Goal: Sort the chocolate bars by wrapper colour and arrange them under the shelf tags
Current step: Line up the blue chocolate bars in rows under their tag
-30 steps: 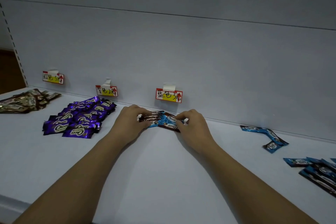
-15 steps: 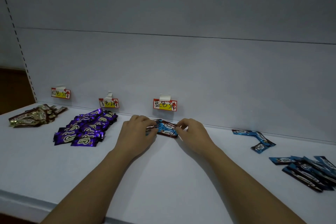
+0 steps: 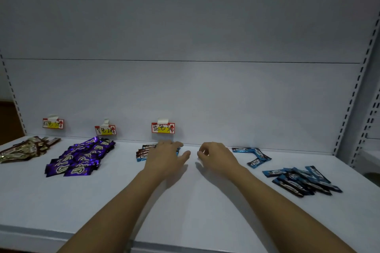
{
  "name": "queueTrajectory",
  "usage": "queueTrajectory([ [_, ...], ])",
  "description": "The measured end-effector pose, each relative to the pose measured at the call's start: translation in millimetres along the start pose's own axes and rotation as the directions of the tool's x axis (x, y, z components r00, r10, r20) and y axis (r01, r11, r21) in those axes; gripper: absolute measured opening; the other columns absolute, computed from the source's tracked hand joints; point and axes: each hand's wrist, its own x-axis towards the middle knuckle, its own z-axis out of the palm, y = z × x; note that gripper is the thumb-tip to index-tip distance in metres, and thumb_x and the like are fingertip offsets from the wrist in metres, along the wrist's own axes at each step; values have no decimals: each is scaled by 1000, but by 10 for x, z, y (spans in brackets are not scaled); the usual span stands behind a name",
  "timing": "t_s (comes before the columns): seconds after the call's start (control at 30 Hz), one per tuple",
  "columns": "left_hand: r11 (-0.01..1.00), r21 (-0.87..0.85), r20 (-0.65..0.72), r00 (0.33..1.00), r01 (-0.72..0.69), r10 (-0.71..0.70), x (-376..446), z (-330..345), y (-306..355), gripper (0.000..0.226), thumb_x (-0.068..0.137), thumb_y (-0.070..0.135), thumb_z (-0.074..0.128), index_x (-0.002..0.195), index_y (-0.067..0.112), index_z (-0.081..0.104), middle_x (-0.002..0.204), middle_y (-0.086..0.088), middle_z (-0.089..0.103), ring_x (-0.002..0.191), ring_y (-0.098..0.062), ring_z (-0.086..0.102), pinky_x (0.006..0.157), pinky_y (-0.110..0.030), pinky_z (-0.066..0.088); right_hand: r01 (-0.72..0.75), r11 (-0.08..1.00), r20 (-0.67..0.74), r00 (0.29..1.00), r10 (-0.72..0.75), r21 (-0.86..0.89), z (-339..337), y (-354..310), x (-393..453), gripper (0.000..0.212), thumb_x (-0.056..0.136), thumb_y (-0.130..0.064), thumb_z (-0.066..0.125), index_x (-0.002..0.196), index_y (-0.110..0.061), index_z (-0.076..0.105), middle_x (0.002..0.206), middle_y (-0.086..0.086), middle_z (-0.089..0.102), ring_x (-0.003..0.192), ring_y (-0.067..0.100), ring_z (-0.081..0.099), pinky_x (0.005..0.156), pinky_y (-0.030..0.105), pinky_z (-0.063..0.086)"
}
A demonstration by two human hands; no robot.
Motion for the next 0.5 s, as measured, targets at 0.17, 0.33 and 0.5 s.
queueTrajectory([
  [0.17, 996, -69, 100, 993, -49, 56, 54, 169, 571, 49, 92, 59, 42, 132, 34, 54, 137, 3, 53, 124, -19, 47, 98, -41, 44, -48, 998, -9, 999, 48, -37, -395, 501, -130, 19, 90, -26, 52, 95, -21, 69, 95, -1, 68, 86, 20, 62, 77, 35, 54],
  [0.33, 972, -235, 172, 983, -15, 57, 204, 470, 1053, 39, 92, 49, 49, 129, 35, 55, 136, 5, 52, 125, -16, 47, 103, -40, 40, -174, 982, -72, 983, 169, -69, -685, 1124, -78, 16, 88, -15, 54, 93, -18, 69, 90, 2, 66, 77, 20, 60, 65, 29, 48],
  [0.5, 953, -301, 164, 984, -17, 70, 446, 787, 1487, 35, 93, 37, 49, 126, 32, 58, 128, 3, 56, 113, -19, 53, 96, -38, 45, -262, 965, -167, 951, 259, 2, -716, 1583, 51, 10, 90, -21, 61, 90, -13, 67, 85, 3, 66, 73, 18, 59, 59, 28, 45],
])
